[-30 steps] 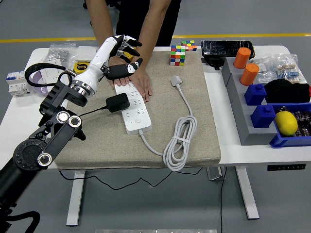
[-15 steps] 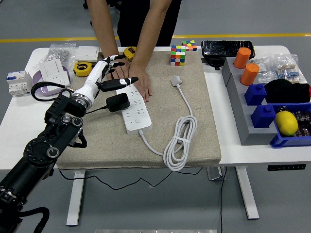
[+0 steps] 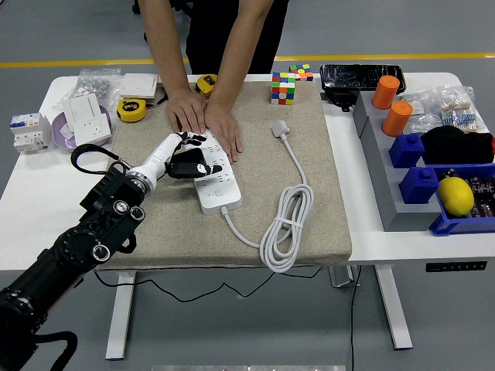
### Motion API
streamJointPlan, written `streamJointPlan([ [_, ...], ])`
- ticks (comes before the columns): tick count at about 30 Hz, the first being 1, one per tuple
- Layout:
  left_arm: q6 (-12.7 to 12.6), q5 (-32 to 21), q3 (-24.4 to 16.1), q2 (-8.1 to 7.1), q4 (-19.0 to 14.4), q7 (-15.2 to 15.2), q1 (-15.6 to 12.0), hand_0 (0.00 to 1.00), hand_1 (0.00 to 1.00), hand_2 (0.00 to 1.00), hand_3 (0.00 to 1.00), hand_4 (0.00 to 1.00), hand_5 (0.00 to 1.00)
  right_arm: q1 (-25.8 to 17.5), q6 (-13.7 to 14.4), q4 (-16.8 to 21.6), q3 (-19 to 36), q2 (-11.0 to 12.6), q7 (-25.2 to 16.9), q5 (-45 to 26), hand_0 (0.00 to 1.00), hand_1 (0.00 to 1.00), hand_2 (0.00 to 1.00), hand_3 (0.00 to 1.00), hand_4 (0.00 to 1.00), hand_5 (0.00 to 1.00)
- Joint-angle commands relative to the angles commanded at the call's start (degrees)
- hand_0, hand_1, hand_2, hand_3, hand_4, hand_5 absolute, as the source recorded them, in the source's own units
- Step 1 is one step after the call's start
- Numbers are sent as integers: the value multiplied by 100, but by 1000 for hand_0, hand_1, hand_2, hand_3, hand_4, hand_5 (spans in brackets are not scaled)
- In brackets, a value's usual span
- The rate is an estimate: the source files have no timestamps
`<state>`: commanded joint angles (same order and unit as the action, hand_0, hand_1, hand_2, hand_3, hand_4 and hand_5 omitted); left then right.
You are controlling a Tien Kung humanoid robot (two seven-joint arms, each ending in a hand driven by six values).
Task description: Pick up the plug,place it near the board,insert it into the board,press the button
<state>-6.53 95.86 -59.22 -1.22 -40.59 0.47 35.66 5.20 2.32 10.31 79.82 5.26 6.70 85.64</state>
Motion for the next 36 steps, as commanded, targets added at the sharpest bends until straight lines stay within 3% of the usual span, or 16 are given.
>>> streamJointPlan([
  [3, -96, 375, -34, -5, 53, 7, 9, 935, 950, 809, 749, 998, 287, -2, 0, 0, 1, -1, -1, -4, 621, 583, 618, 539, 877, 608],
  [4, -144, 501, -46, -10, 69, 4, 8, 917, 897, 737, 640, 998, 212, -1, 1, 0, 3, -3, -2, -6, 621, 583, 618, 539, 878, 608],
  [9, -279, 818, -84, -27, 109, -2, 7, 917, 897, 737, 640, 998, 212, 12, 3, 0, 2, -5, -7, -20, 621, 583, 618, 539, 878, 608],
  [10, -302, 849, -89, -28, 120, -5, 7, 815, 727, 579, 580, 980, 206, 15, 3, 0, 2, -6, -8, -23, 621, 583, 618, 539, 877, 608],
  [15, -384, 917, -110, -34, 142, -20, -2, 815, 727, 579, 580, 980, 206, 18, 6, 0, 14, -6, -8, -22, 621, 583, 618, 539, 877, 608],
  [16, -392, 944, -112, -35, 147, -16, 0, 656, 497, 428, 540, 955, 201, 16, 6, 0, 20, -7, -7, -19, 621, 583, 618, 539, 877, 607],
  [21, -454, 1025, -111, -35, 178, -22, 2, 656, 497, 428, 540, 955, 201, 11, 5, 0, 20, -10, -9, -15, 621, 583, 618, 539, 877, 607],
  [22, -487, 1026, -105, -34, 183, -27, 0, 510, 321, 347, 508, 701, 140, 11, 6, 0, 16, -10, -11, -20, 621, 583, 618, 539, 877, 607],
  [27, -569, 1125, -103, -26, 212, 7, -7, 510, 321, 347, 508, 701, 140, 9, 5, 0, 20, -10, -11, -16, 621, 583, 618, 539, 877, 607],
  [28, -569, 1159, -97, -28, 214, 18, -7, 477, 274, 297, 465, 568, 99, 8, 5, 0, 22, -10, -11, -15, 621, 583, 618, 539, 877, 608],
  [33, -572, 1265, -98, -38, 212, 48, -3, 477, 274, 297, 465, 568, 99, 10, 7, 0, 38, -10, -8, -7, 621, 583, 618, 539, 877, 608],
  [34, -578, 1269, -102, -40, 206, 52, -3, 468, 267, 284, 404, 525, 90, 10, 7, 0, 36, -11, -9, -11, 621, 583, 618, 539, 877, 608],
  [36, -578, 1255, -122, -45, 181, 69, -13, 468, 267, 284, 404, 525, 90, 13, 7, 0, 36, -12, -11, -13, 621, 583, 618, 539, 877, 608],
])
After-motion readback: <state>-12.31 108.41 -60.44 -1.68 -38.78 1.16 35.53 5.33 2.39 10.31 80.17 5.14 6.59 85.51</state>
